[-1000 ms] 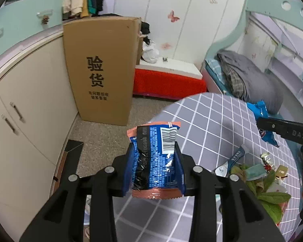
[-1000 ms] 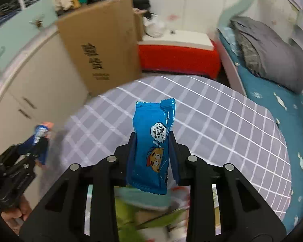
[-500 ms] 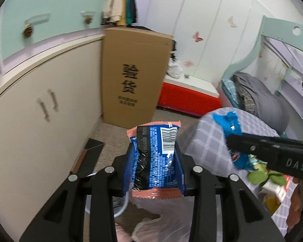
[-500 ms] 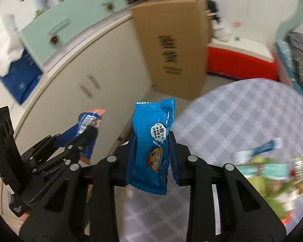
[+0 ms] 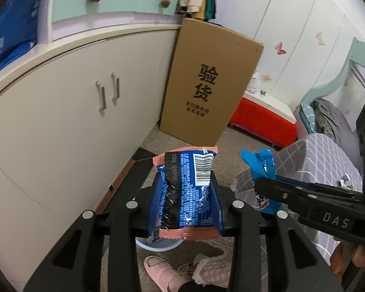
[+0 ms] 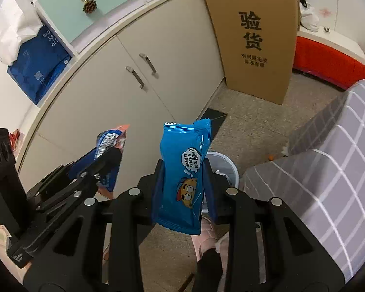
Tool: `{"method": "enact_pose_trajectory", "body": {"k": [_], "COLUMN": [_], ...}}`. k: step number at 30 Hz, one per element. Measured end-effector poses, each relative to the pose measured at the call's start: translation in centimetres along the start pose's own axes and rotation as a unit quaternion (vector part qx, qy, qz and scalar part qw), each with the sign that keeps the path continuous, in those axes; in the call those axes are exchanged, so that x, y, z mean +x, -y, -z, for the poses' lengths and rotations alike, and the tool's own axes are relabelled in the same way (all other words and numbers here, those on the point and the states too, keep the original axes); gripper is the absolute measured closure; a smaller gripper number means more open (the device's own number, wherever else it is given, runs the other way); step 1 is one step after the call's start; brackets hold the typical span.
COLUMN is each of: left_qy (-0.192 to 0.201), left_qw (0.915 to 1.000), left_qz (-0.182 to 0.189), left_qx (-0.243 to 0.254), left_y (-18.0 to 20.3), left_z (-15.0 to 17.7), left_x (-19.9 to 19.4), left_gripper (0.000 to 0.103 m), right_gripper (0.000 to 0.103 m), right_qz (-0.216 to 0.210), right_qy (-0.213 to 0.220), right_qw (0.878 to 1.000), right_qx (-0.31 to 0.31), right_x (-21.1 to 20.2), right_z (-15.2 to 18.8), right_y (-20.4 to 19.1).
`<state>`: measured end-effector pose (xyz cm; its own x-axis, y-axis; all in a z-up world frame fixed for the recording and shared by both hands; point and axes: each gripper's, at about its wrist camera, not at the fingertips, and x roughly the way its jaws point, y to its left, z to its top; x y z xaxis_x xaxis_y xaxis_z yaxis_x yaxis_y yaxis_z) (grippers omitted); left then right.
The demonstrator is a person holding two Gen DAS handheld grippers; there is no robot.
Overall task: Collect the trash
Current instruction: 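Carry both wrappers to the blue bin and release the light blue one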
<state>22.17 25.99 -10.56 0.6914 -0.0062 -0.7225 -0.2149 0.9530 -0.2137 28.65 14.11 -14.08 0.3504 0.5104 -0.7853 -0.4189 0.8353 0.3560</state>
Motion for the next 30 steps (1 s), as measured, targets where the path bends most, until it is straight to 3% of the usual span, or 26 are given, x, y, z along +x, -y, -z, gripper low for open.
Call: {"method": "enact_pose_trajectory", "body": {"k": [3, 4, 7, 19, 30], "left_qy": [-0.001, -0.002, -0.006, -0.025, -0.024], "left_qw": [0.9999, 0.9999, 0.9996, 0.9995, 0.9996], "left_qz": [-0.009, -0.011, -0.015, -0.013, -0.016], "left_qx": [-0.009, -0.013, -0.022, -0.014, -0.003], "left_y": [-1.0, -1.3, -2.2, -1.4, 0.3], "left_z": [0.0, 0.0, 0.1, 0.4, -0.1], "left_x": [0.5, 0.7, 1.4, 4.0, 4.3], "left_gripper": [0.067, 0.067, 0.067, 0.067, 0.067], "right_gripper": [0.064, 0.054, 0.044, 0.032, 0.028], "right_qz": [-0.026, -0.035, -0.02, 0.033, 0.029], "right_qy": [0.005, 0.006, 0.014, 0.059, 0.098], "right_qw": [1.0, 0.999, 1.0, 0.997, 0.994], "right_qx": [0.012, 0.013, 0.014, -0.022, 0.026], "right_x": [1.5, 1.9, 2.7, 2.1, 0.8], "right_z": [-0.5, -0.6, -0.6, 0.6, 0.6], "right_y": [0.3, 0.5, 0.9, 1.6, 3.3]}}
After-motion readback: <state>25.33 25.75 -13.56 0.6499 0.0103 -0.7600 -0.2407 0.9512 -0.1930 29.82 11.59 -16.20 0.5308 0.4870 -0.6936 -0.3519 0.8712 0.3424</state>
